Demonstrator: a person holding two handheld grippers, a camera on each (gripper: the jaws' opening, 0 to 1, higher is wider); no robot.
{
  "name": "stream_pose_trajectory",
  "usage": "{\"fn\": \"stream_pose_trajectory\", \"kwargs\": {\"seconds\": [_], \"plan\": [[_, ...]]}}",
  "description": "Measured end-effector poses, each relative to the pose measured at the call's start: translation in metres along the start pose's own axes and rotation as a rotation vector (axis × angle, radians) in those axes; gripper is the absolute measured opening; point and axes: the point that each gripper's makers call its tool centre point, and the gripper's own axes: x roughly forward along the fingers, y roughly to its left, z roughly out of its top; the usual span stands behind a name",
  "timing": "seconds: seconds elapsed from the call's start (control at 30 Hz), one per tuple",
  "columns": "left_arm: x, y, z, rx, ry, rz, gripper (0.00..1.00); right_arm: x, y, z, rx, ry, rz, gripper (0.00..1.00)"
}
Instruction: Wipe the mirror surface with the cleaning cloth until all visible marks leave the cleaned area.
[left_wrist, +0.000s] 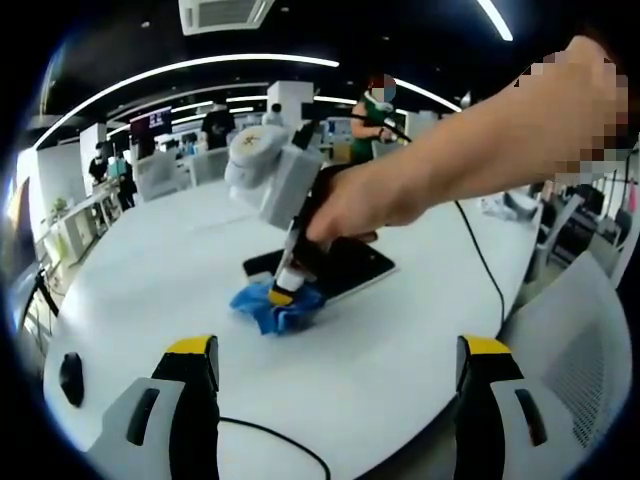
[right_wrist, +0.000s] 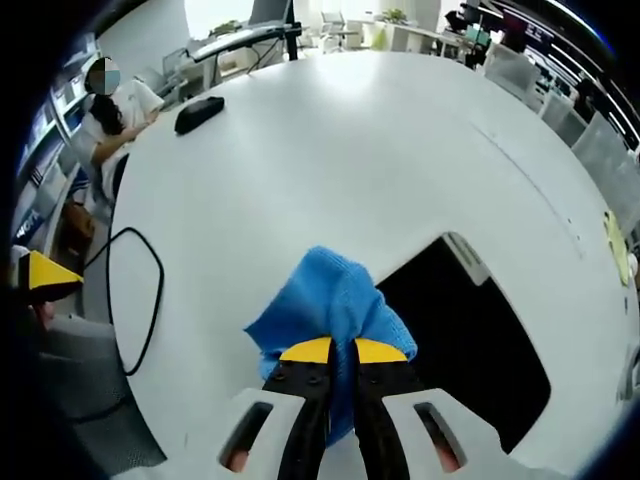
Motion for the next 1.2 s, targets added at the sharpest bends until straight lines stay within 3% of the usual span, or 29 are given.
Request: {"fn": "stream_pose_trajectory", "kwargs": {"seconds": [0.27, 1.2], "plan": [[0.000, 0.000, -0.001, 0.000, 0.003, 0.000, 0.99, 0.004, -0.006, 0.003, 0.045, -0.012, 0.023, 0.02], [0.000, 0.002, -0.001, -0.011, 0.004, 0.004, 0.99, 0.009, -0.026, 0.011, 0.041, -0.008, 0.030, 0.02]]}}
